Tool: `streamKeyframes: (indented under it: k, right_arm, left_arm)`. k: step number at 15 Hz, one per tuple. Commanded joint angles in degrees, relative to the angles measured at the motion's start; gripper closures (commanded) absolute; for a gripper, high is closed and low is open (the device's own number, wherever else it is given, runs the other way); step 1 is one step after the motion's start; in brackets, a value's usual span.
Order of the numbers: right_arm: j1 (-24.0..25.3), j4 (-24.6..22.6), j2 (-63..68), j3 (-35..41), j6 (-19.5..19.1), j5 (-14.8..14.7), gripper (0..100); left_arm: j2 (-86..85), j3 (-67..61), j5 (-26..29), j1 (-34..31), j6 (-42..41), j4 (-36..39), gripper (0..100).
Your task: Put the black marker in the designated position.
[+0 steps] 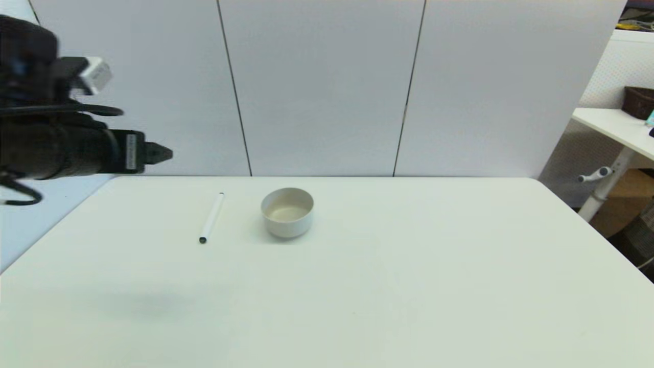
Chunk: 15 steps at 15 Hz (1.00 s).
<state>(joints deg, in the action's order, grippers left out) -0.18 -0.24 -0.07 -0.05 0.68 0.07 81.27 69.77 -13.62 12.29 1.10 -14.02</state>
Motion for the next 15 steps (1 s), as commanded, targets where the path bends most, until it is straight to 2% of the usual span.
streamKeyframes:
  k: [1, 3, 7, 10, 12, 15]
  right_arm:
    - [0.0, 0.0, 0.1, 0.0, 0.0, 0.0, 0]
    - [0.0, 0.0, 0.1, 0.0, 0.0, 0.0, 0]
    - [0.0, 0.0, 0.1, 0.0, 0.0, 0.0, 0]
    - [0.0, 0.0, 0.1, 0.0, 0.0, 0.0, 0]
    - [0.0, 0.0, 0.1, 0.0, 0.0, 0.0, 0]
    - [0.0, 0.0, 0.1, 0.0, 0.0, 0.0, 0]
  left_arm:
    - [-35.0, -26.3, 6.6, 0.0, -2.2, 12.8, 0]
    - [-44.4, -34.1, 7.3, 0.0, -2.7, 17.4, 0]
    - [-57.3, -43.4, 15.5, -0.8, -5.8, 19.3, 0]
    - [-60.8, -46.1, 24.3, -6.9, -9.9, 19.2, 0]
    - [-65.3, -50.6, 25.7, -10.9, -10.0, 19.2, 0]
    - [-73.6, -59.1, 25.3, -11.6, -9.6, 19.2, 0]
